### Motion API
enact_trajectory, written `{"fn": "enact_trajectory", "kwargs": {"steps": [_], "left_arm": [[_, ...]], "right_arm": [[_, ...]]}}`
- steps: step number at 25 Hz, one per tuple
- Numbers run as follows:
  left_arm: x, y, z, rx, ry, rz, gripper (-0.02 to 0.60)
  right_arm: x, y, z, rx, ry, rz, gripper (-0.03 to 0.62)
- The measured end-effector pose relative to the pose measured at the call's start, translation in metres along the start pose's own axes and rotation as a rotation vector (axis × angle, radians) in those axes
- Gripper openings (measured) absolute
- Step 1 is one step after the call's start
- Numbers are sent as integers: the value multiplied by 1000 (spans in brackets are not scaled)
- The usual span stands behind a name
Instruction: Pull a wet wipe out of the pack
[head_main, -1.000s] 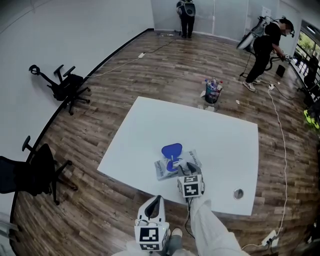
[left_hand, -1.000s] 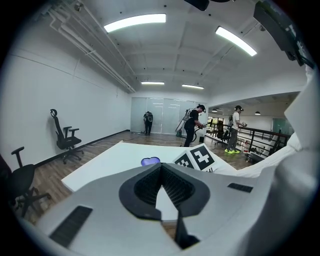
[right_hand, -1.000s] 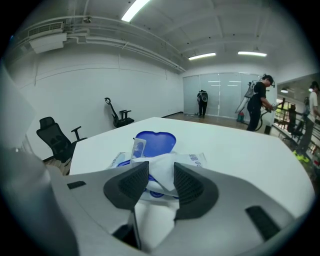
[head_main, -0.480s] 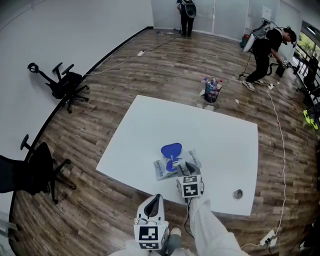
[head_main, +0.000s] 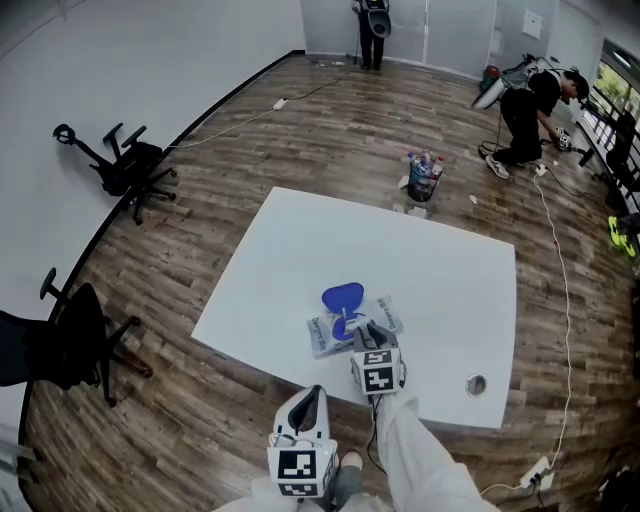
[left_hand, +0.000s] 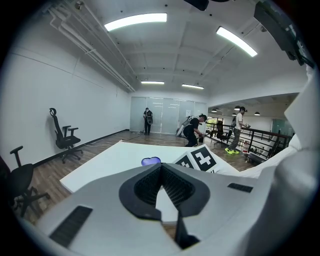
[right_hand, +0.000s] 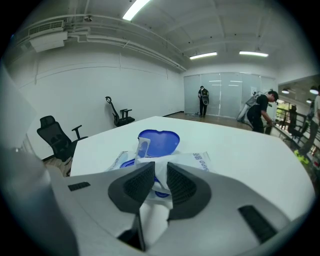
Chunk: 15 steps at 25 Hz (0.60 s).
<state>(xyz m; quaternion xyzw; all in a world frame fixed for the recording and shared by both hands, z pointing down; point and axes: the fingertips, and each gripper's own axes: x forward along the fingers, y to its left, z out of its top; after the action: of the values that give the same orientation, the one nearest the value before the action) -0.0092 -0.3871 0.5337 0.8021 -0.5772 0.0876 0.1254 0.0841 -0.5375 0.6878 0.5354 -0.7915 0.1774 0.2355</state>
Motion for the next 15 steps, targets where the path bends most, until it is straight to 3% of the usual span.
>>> {"fn": "enact_trajectory", "kwargs": {"steps": [15], "left_arm": [[-4, 5, 0, -9, -4, 13, -2]], "right_arm": [[4, 7, -1, -16, -8, 5, 16]]}}
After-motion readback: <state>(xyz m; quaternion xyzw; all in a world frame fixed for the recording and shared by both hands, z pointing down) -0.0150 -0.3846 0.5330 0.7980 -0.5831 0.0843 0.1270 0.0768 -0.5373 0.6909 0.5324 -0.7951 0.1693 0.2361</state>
